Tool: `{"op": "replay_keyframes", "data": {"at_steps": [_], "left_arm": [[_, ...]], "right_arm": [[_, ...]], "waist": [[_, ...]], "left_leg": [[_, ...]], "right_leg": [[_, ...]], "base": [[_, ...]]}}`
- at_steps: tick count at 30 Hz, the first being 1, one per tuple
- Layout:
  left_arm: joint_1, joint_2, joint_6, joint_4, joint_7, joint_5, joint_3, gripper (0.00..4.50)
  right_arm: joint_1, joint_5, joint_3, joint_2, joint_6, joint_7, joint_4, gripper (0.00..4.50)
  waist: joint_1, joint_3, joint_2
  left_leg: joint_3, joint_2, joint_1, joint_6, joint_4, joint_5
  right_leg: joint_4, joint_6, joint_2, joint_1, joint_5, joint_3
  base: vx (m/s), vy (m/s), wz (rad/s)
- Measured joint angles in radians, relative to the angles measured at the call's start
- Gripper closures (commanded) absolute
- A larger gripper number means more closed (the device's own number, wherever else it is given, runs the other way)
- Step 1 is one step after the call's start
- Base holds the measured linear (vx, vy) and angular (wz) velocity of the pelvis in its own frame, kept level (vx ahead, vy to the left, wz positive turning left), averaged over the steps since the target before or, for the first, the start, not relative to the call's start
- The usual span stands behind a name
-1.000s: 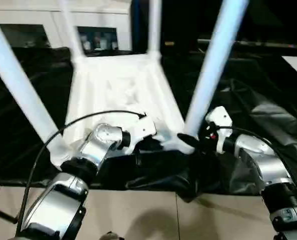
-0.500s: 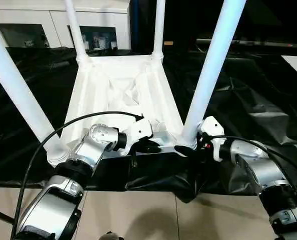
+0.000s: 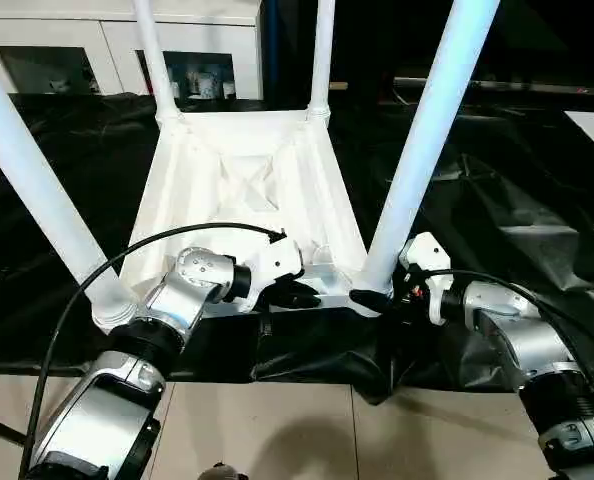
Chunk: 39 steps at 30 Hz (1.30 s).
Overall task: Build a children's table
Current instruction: Rotate leg to tighten
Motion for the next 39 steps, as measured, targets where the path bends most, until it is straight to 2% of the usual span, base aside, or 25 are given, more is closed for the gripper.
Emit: {"op": "replay_keyframes", "data": {"at_steps": [4,7,13,16,19,22,24,26,29,31,34,37,39], "left_arm": [[-0.002,-0.001,0.011,0.007,0.022,0.003,0.003,4.50],[-0.033,-0.028,0.037,0.055,0.112,0.021,0.017,4.50],[-0.137,-0.143,0.089,0.221,0.380,0.050,0.031,4.50],[-0.165,-0.188,0.108,0.265,0.471,0.055,0.035,4.50],[-0.172,-0.202,0.106,0.276,0.493,0.063,0.039,4.50],[-0.172,-0.202,0.089,0.280,0.493,0.068,0.040,4.50],[-0.172,-0.199,0.077,0.282,0.493,0.070,0.038,4.50],[-0.172,-0.193,0.067,0.286,0.494,0.071,0.038,4.50],[-0.172,-0.179,0.055,0.289,0.503,0.071,0.040,4.50],[-0.172,-0.178,0.049,0.289,0.501,0.071,0.040,4.50],[-0.170,-0.169,0.040,0.288,0.484,0.070,0.040,4.50],[-0.162,-0.151,0.015,0.283,0.446,0.071,0.038,4.50],[-0.146,-0.122,-0.026,0.266,0.389,0.070,0.028,4.50]], "right_arm": [[0.005,0.000,-0.025,0.050,-0.013,-0.060,0.022,1.76],[-0.007,-0.001,-0.077,0.137,-0.034,-0.242,0.082,1.77],[-0.113,-0.035,-0.173,0.316,-0.025,-0.725,0.227,1.77],[-0.180,-0.046,-0.208,0.368,-0.029,-0.885,0.309,1.77],[-0.201,-0.054,-0.214,0.386,-0.037,-0.954,0.338,1.77],[-0.203,-0.058,-0.216,0.388,-0.050,-0.955,0.340,1.77],[-0.201,-0.061,-0.218,0.388,-0.060,-0.946,0.340,1.07],[-0.195,-0.057,-0.221,0.390,-0.079,-0.917,0.339,1.05],[-0.166,-0.055,-0.209,0.386,-0.109,-0.861,0.317,0.66],[-0.138,-0.058,-0.188,0.359,-0.112,-0.817,0.284,0.60],[-0.082,-0.054,-0.161,0.308,-0.094,-0.710,0.203,0.26],[-0.013,-0.028,-0.137,0.241,-0.054,-0.567,0.086,0.26],[0.036,-0.002,-0.133,0.186,-0.024,-0.478,0.008,0.26]], "waist": [[-0.002,0.000,-0.001],[-0.023,-0.001,-0.001],[-0.044,-0.001,-0.003],[-0.049,-0.001,-0.004],[-0.049,-0.001,-0.004],[-0.049,-0.001,-0.005],[-0.048,-0.001,-0.005],[-0.047,-0.001,-0.004],[-0.052,-0.001,-0.004],[-0.051,-0.001,-0.004],[-0.050,-0.001,-0.004],[-0.047,0.000,-0.004],[-0.039,0.000,-0.003]], "left_leg": [[0.000,0.000,0.001,0.000,0.000,0.000],[0.000,0.000,0.002,0.000,0.000,0.000],[-0.002,-0.001,0.003,0.000,0.000,0.000],[-0.002,-0.001,0.002,0.000,0.001,0.000],[-0.002,-0.001,0.002,0.000,0.000,0.000],[-0.002,-0.001,0.002,0.000,0.000,0.000],[-0.002,-0.001,0.002,0.000,-0.001,0.000],[-0.002,-0.001,0.002,0.000,-0.002,0.000],[-0.002,-0.001,0.002,0.000,-0.003,0.000],[-0.002,-0.001,0.002,0.000,-0.004,0.000],[-0.002,-0.001,0.002,0.000,-0.005,0.000],[-0.002,-0.001,0.002,0.000,-0.006,0.000],[-0.002,-0.001,0.002,0.000,-0.007,0.000]], "right_leg": [[0.000,0.000,0.000,0.000,0.000,0.000],[0.001,0.002,0.000,0.001,-0.001,0.000],[-0.001,0.003,0.000,0.001,-0.001,0.000],[-0.003,0.003,0.000,0.002,-0.001,0.000],[-0.005,0.003,0.000,0.002,-0.001,0.000],[-0.005,0.002,0.000,0.003,-0.001,0.000],[-0.004,0.002,0.000,0.002,0.000,0.000],[-0.003,0.001,0.000,0.002,0.000,0.000],[-0.002,0.001,0.001,0.001,0.000,-0.001],[-0.002,0.001,0.001,0.000,0.000,-0.001],[-0.002,0.002,0.001,0.000,0.000,-0.001],[-0.002,0.003,0.001,-0.001,-0.001,-0.001],[-0.002,0.003,0.001,-0.001,-0.001,-0.001]], "base": [[0.000,0.000,0.00],[0.000,0.000,0.00],[0.000,0.000,0.00],[0.000,0.000,0.00],[0.000,0.000,0.00],[0.000,0.000,0.00],[0.000,0.000,0.00],[0.000,0.000,0.00],[0.000,0.000,0.00],[0.000,0.000,0.00],[0.000,0.000,0.00],[0.000,0.000,0.00],[0.000,0.000,0.00]]}}
